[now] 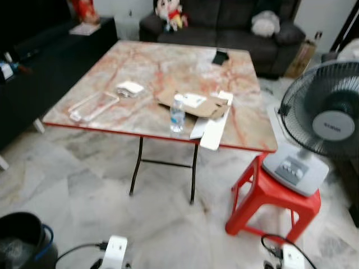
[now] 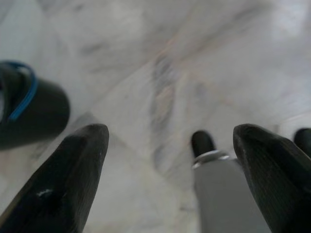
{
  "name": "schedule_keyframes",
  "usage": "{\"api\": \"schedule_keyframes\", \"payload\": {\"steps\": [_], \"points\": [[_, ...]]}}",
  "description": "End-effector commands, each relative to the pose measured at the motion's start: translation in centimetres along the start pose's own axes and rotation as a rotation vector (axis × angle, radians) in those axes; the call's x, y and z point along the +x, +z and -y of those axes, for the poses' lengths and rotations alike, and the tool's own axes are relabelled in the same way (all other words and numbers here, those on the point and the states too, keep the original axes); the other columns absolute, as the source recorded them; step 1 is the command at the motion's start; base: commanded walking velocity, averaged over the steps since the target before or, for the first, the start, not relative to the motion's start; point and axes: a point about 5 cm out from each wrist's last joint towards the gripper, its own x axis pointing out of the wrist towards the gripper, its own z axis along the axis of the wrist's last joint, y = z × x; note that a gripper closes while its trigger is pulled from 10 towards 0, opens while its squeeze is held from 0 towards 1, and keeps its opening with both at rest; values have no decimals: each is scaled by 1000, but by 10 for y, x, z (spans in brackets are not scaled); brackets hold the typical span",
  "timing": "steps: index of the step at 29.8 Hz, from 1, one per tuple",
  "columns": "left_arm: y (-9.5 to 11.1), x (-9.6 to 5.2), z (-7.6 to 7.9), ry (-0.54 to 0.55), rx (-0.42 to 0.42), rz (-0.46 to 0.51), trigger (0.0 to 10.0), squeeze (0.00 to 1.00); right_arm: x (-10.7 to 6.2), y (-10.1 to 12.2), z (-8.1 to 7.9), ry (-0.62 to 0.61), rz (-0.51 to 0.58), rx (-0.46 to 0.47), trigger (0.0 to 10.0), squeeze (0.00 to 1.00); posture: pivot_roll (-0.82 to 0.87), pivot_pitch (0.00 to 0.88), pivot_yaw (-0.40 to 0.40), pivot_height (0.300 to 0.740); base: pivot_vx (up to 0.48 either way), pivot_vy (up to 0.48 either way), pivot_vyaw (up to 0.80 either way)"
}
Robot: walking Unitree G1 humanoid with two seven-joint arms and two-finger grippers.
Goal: Picking trash to rubbish bin
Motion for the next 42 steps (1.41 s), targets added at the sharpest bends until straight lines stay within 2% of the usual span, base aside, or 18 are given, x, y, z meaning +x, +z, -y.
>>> {"api": "schedule_keyframes", "payload": {"steps": [1, 5, 10, 15, 23, 27, 30, 35, 42], "points": [[-3, 0, -1, 3, 1, -12, 10000, 0, 1, 13, 4, 0, 40, 11, 10000, 0, -59, 24, -63, 740, 281, 0, 0], [-3, 0, -1, 3, 1, -13, 10000, 0, 1, 15, 9, -3, 39, 13, 10000, 0, -59, 25, -62, 740, 281, 0, 0], [-3, 0, -1, 3, -1, -12, 10000, 0, 4, 23, 4, 9, 41, 5, 10000, 0, -59, 25, -62, 740, 282, 0, 0], [-3, 0, -1, 1, -1, -11, 10000, 0, 8, 23, -13, 25, 38, -6, 10000, 0, -58, 25, -62, 740, 283, 0, 0], [-2, 0, -1, 3, 1, -11, 10000, 0, 11, 5, -53, 62, 10, -9, 10000, 0, -59, 26, -61, 740, 282, 0, 0], [-2, 0, -1, 2, 1, -10, 10000, 0, 10, 1, -63, 69, 4, -11, 10000, 0, -59, 26, -61, 740, 283, 0, 0], [-2, 0, -1, 2, 2, -10, 10000, 0, 10, 0, -64, 68, 3, -11, 10000, 0, -59, 26, -61, 740, 285, 0, 0], [-1, 0, 0, 1, 2, -8, 10000, 0, 10, 6, -50, 46, 10, -9, 10000, 0, -60, 25, -63, 740, 284, 0, 0], [-1, 0, 0, 1, 1, -7, 10000, 0, 10, 6, -48, 44, 12, -10, 10000, 0, -60, 19, -64, 740, 281, 0, 0]]}}
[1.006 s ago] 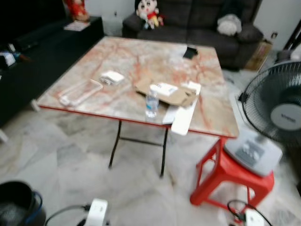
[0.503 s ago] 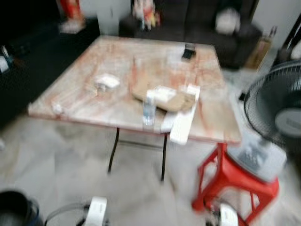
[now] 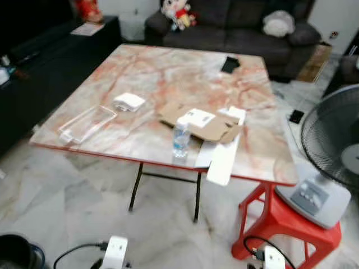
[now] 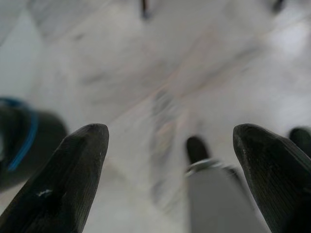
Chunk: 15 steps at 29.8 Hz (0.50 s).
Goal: Picking trash to rubbish bin
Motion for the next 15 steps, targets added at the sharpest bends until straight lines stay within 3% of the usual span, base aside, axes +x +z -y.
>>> {"api": "schedule_keyframes", "payload": {"steps": [1, 5, 9, 15], "points": [[-7, -1, -3, 8, 1, -19, 10000, 0, 2, 7, -2, 6, 19, 1, 10000, 0, -60, 19, -64, 740, 285, 0, 0], [-7, -1, -1, -2, 8, -19, 10000, 0, 2, 7, -1, 6, 19, -7, 10000, 0, -62, 15, -64, 740, 279, 0, 0], [-6, -2, 5, -44, 43, -12, 10000, 0, 1, 7, 0, 3, 18, -8, 10000, 0, -63, 11, -63, 740, 0, 0, 0], [-8, -2, 4, -34, 24, -18, 10000, 0, 1, 7, 1, -7, 20, -17, 10000, 0, -67, 3, -61, 740, 0, 0, 0]]}}
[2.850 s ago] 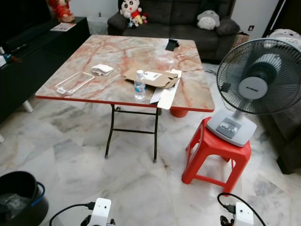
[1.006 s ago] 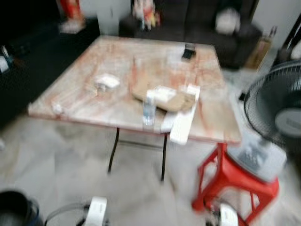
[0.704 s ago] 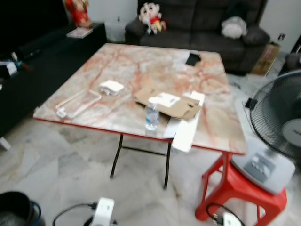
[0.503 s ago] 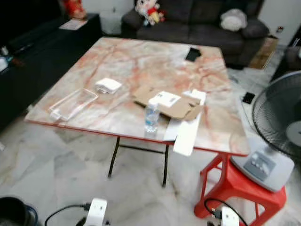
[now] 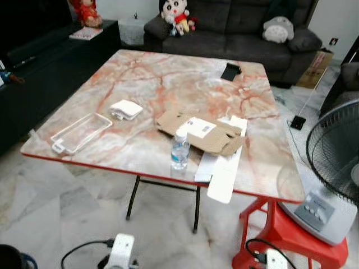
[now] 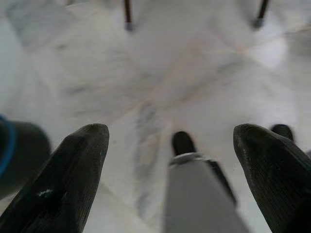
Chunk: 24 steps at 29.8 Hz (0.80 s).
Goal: Picking trash to rubbish bin
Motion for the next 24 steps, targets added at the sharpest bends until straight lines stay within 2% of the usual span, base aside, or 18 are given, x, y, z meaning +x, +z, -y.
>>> {"api": "schedule_keyframes", "payload": {"steps": [1, 2, 4, 6, 8, 13, 14, 20, 23, 24], "points": [[-6, -1, -5, 7, 17, -18, 10000, 0, 0, 4, 4, -13, 11, -4, 10000, 0, -67, 3, -61, 740, 0, 0, 0], [-6, -1, -6, 10, 17, -16, 10000, 0, 0, 13, 15, -30, 27, 0, 10000, 0, -68, 0, -64, 740, 0, 0, 0], [-7, -1, -6, 15, 22, -20, 10000, 0, -1, 19, 24, -28, 37, -32, 10000, 0, -68, 0, -70, 740, 0, 0, 0], [-8, -1, -7, 17, 22, -21, 10000, 0, -1, 20, 26, -27, 37, -53, 10000, 0, -68, 0, -72, 740, 0, 0, 0], [-8, -1, -7, 19, 18, -20, 10000, 0, -3, 29, 37, -54, 86, -99, 10000, 0, -72, 0, -73, 740, 0, 0, 0], [-9, -1, -7, 20, 25, -20, 10000, 0, -5, 42, 47, -103, 151, -145, 10000, 0, -82, 0, -72, 740, 0, 0, 0], [-8, -1, -7, 25, 23, -18, 10000, 0, -6, 47, 50, -148, 188, -150, 10000, 0, -78, 2, -81, 740, 0, 0, 0], [-5, -1, -8, 38, 8, -6, 10000, 0, -9, 58, 54, -200, 276, -142, 10000, 0, -77, 8, -83, 740, 0, 0, 0], [-5, -1, -8, 39, 12, -5, 10000, 0, -12, 71, 58, -264, 371, -136, 10000, 0, -83, 14, -81, 740, 0, 0, 0], [-6, -1, -8, 40, 14, -5, 10000, 0, -16, 79, 62, -320, 425, -136, 10000, 0, -86, 18, -78, 740, 0, 0, 0]]}}
